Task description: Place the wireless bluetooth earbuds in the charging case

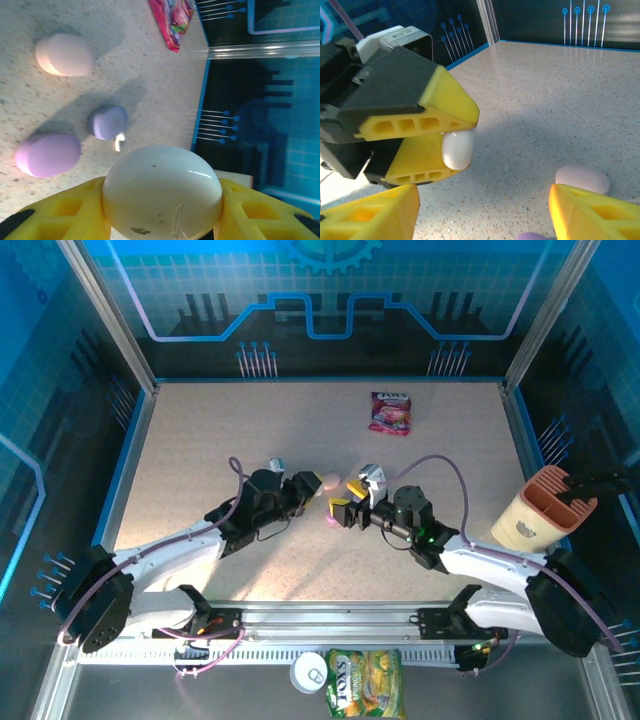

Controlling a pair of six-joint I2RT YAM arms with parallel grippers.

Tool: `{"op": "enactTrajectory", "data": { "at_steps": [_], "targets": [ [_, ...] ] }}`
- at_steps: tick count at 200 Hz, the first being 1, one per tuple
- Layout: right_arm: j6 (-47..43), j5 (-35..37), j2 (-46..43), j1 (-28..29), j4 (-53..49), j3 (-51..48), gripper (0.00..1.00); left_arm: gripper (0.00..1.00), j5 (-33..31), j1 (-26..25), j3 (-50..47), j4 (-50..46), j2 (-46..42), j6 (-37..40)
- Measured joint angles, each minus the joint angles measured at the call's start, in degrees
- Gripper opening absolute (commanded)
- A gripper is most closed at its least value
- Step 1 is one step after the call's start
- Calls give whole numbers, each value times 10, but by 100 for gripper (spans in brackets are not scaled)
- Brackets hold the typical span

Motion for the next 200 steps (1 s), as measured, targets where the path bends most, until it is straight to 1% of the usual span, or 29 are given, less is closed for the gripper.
{"op": "enactTrajectory", "data": {
  "at_steps": [39, 81, 102, 116, 132, 148, 169, 179, 183, 200],
  "targets": [
    [0, -6, 57, 8, 49, 17, 64, 40, 11, -2, -13, 34, -1, -40],
    [2, -22, 102, 10, 84, 46, 58, 40, 19, -2, -16, 47, -1, -44],
    [3, -32, 119, 10, 92, 61, 48, 40, 23, -2, -16, 48, -1, -44],
    [4, -37, 126, 10, 94, 66, 37, 40, 23, -2, -16, 50, -1, -44],
    [0, -45, 131, 10, 95, 70, 27, 40, 24, -2, -16, 53, -1, -44],
    [4, -45, 134, 10, 95, 73, 21, 40, 23, -1, -16, 53, -2, -44],
    [4, -46, 134, 10, 95, 73, 17, 41, 23, 0, -16, 53, -2, -43],
    [4, -46, 134, 10, 95, 73, 15, 45, 22, 0, -16, 52, -2, -41],
    [4, -46, 134, 10, 95, 73, 15, 48, 22, 0, -16, 52, -2, -39],
    [3, -49, 129, 10, 95, 72, 15, 69, 21, 0, -17, 53, -6, -21]
  ]
}}
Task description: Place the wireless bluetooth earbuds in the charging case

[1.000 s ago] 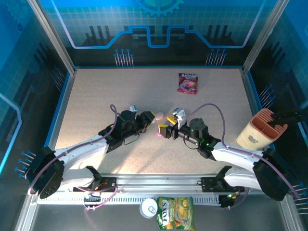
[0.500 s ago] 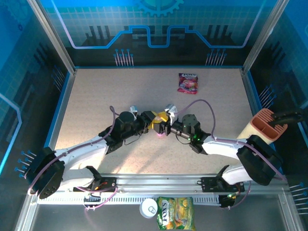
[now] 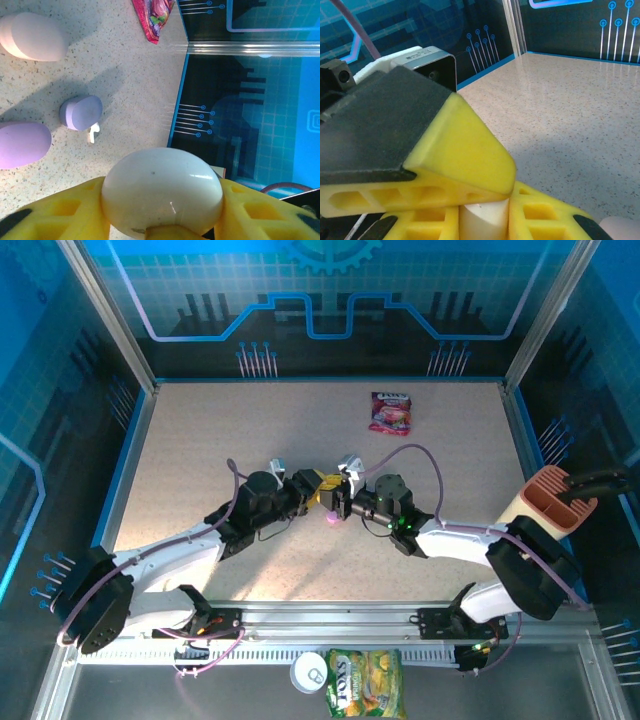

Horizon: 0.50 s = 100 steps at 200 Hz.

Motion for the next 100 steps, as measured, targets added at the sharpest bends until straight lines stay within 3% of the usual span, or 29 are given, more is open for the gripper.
{"op": "enactTrajectory", "data": {
  "at_steps": [24, 39, 64, 79, 100],
  "targets": [
    [-4, -4, -35, -3, -20, -12, 14, 89, -13, 0, -16, 15, -16, 47],
    [-13, -4, -72, -6, -45, -21, 14, 95, -24, 0, -21, 17, -29, 96],
    [-26, -8, -148, -19, -101, -33, 13, 94, -25, 0, -21, 31, -52, 204],
    [-30, -13, -195, -33, -145, -35, 12, 89, -4, 1, -22, 52, -66, 301],
    [-31, -34, -264, -60, -213, -34, 12, 89, 45, 0, -17, 49, -84, 452]
  ]
}}
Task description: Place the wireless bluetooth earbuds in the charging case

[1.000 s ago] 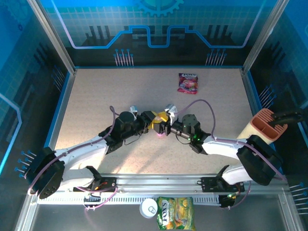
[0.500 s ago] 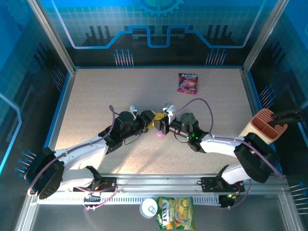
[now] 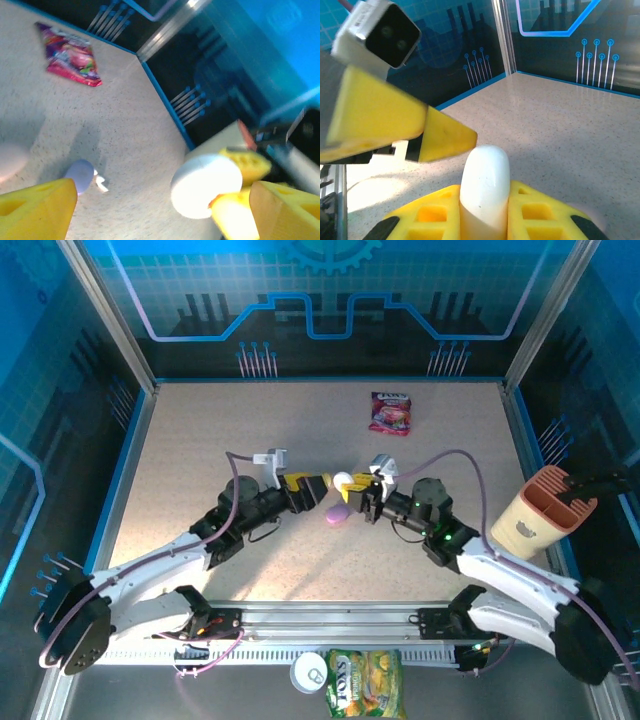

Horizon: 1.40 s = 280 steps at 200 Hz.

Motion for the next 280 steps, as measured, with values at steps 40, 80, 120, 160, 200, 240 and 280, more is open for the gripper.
{"op": "enactTrajectory", "data": {
  "at_steps": [40, 80, 120, 160, 200, 240, 280],
  "targets": [
    [-16, -95, -83, -55, -141, 32, 12, 88, 144, 0, 24, -60, -20, 248],
    [-41, -211, -100, -64, -234, 92, 12, 81, 246, -2, 43, -105, -28, 354],
    [-50, -301, -81, -64, -263, 128, 12, 68, 326, -17, 71, -115, -16, 370],
    [-63, -335, -58, -55, -282, 141, 10, 56, 363, -27, 76, -107, -4, 353],
    [-79, -355, -45, -48, -306, 150, 9, 51, 378, -29, 80, -108, 5, 349],
    [-94, -362, -43, -42, -320, 155, 9, 43, 382, -31, 87, -111, 9, 339],
    [-106, -363, -44, -37, -325, 155, 10, 27, 386, -31, 93, -114, 20, 330]
  ]
}}
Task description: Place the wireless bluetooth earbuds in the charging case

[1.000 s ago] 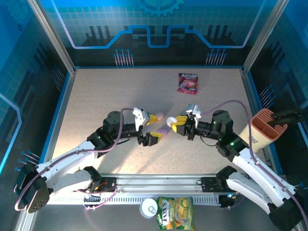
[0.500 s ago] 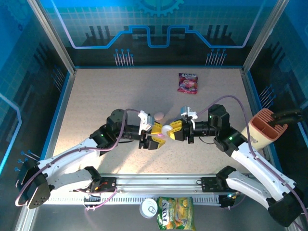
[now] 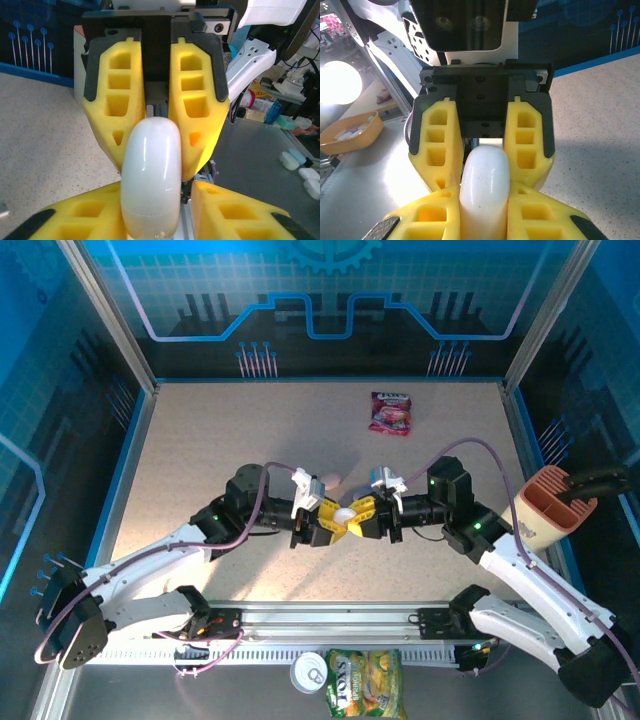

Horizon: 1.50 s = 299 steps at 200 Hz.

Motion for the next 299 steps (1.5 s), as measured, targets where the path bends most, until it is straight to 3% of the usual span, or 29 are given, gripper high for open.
{"op": "enactTrajectory", "data": {
  "at_steps": [28, 59, 89, 157, 233, 265, 299],
  "targets": [
    [-9, -1, -3, 1, -5, 0, 16, 15, 0, 0, 0, -2, 2, -5],
    [-10, 18, -8, 3, -4, -1, 43, 11, 0, 0, 0, -2, 2, 0],
    [5, 71, -15, 3, -4, -1, 56, 11, -7, -1, 0, -2, 2, 24],
    [52, 136, -23, -1, -24, 1, 59, 11, -50, 0, -3, -19, 2, 88],
    [85, 188, -16, -18, -11, 3, 59, 12, -41, -5, -42, -23, -20, 133],
    [127, 214, -34, -48, 18, -7, 56, 12, -51, 1, -71, -17, -32, 141],
    [163, 288, -8, -81, 1, -13, 56, 12, -67, 14, -116, 7, -47, 136]
  ]
}}
